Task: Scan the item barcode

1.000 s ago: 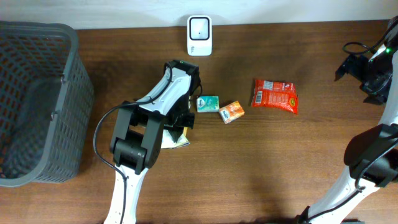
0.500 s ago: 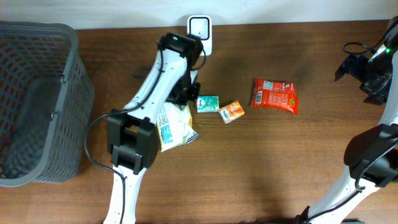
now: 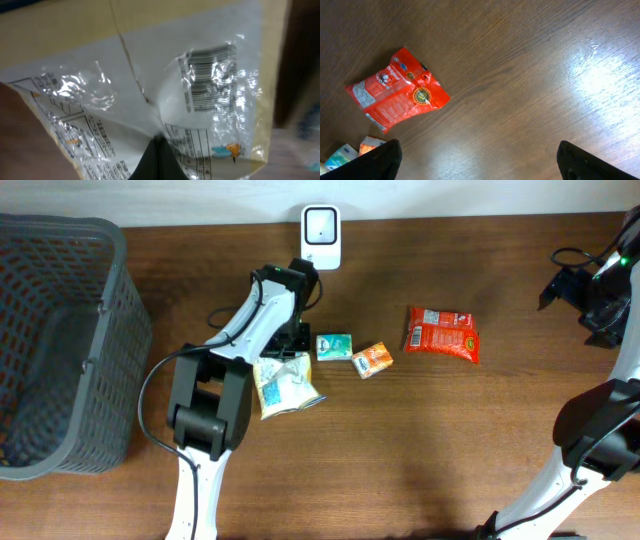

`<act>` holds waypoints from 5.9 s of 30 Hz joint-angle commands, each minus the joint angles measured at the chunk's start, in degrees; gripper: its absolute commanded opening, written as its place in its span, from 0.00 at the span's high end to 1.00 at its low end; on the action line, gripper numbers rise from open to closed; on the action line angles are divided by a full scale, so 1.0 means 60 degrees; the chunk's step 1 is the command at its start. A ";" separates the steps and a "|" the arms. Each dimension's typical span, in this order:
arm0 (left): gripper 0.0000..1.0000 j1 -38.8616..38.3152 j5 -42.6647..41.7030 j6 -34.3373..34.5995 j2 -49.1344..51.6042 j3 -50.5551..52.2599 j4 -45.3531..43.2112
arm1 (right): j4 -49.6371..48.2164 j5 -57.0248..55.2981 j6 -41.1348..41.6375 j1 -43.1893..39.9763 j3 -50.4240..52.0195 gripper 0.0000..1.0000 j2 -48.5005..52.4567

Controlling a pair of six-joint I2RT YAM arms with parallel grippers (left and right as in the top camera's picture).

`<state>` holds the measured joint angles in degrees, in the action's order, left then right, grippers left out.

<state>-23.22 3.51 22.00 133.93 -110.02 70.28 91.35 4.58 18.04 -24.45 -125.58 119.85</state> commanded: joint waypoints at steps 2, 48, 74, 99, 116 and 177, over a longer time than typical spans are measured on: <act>1.00 -0.0444 -0.0095 -0.0896 0.0029 0.0386 -0.0885 | 0.0025 0.0055 0.0076 0.0007 -0.0011 0.02 -0.0040; 1.00 0.0015 -0.0579 -0.0488 0.0033 -0.1067 0.2164 | 0.0025 0.0055 0.0076 0.0007 -0.0011 0.02 -0.0040; 1.00 -0.0193 -0.3140 -0.2324 0.0018 -0.2044 0.1370 | 0.0025 0.0055 0.0076 0.0007 -0.0011 0.02 -0.0040; 1.00 -0.0171 -0.0914 -0.1104 -0.0055 -0.1956 0.1031 | 0.0025 0.0055 0.0076 0.0007 -0.0011 0.02 -0.0040; 1.00 0.0036 -0.0882 -0.0922 0.0120 -0.3319 0.1818 | 0.0025 0.0055 0.0076 0.0007 -0.0011 0.02 -0.0040; 0.01 0.0091 0.1220 -0.0025 -0.0484 -0.4051 0.3249 | 0.0025 0.0000 0.0080 0.0007 -0.0011 0.01 -0.0040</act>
<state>-23.05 9.80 20.86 132.57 -136.40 89.91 91.33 4.58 18.02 -24.45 -125.58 119.85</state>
